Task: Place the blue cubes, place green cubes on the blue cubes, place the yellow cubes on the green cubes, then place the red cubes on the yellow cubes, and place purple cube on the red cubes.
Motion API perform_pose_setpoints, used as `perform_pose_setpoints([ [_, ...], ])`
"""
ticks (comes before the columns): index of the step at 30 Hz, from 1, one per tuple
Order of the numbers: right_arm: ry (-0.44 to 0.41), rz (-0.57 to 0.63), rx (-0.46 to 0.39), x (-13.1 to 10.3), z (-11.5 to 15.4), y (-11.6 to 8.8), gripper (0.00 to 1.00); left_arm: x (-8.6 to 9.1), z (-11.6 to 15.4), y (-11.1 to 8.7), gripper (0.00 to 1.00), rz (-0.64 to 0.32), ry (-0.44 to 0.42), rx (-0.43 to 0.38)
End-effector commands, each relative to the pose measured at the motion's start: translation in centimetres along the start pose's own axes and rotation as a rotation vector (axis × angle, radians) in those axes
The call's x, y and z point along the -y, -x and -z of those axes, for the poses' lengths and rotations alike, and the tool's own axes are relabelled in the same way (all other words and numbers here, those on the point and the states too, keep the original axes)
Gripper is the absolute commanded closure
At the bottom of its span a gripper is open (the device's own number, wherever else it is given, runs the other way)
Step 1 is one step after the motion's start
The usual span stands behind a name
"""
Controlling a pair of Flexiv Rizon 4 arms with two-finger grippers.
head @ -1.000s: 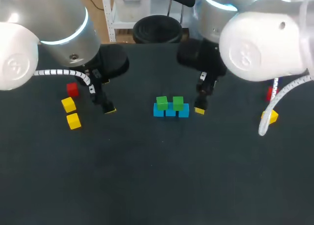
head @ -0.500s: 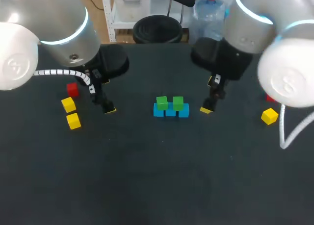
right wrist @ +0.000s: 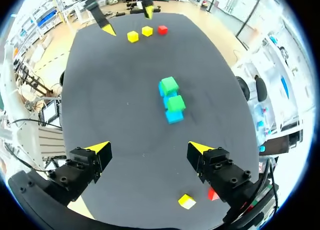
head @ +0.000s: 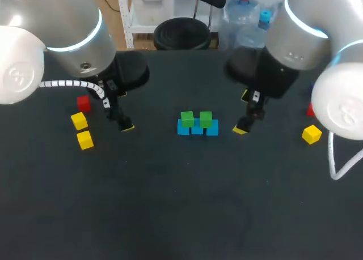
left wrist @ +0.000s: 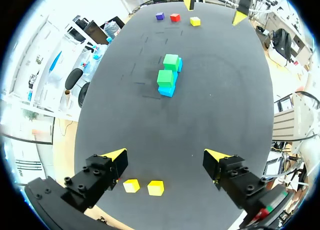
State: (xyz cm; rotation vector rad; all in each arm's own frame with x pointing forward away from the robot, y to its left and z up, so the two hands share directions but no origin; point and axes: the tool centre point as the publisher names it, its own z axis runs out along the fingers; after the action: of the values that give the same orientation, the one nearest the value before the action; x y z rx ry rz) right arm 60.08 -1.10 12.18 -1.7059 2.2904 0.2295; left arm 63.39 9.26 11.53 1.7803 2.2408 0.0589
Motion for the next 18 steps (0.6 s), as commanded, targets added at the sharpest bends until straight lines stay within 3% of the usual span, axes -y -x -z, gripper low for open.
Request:
perform_pose_setpoints([
  [1, 0.010, -0.023, 0.002, 0.3, -0.8, 0.2, 0.00, 0.0, 0.0, 0.0, 0.00, 0.000, 0.000, 0.000],
  [6, -0.055, -0.126, 0.014, 1.9, 0.1, -3.1, 0.00, 0.0, 0.0, 0.0, 0.00, 0.000, 0.000, 0.000],
  [18, -0.201, -0.334, -0.133, 3.5, 1.9, -11.0, 0.00, 0.0, 0.0, 0.0, 0.00, 0.000, 0.000, 0.000],
])
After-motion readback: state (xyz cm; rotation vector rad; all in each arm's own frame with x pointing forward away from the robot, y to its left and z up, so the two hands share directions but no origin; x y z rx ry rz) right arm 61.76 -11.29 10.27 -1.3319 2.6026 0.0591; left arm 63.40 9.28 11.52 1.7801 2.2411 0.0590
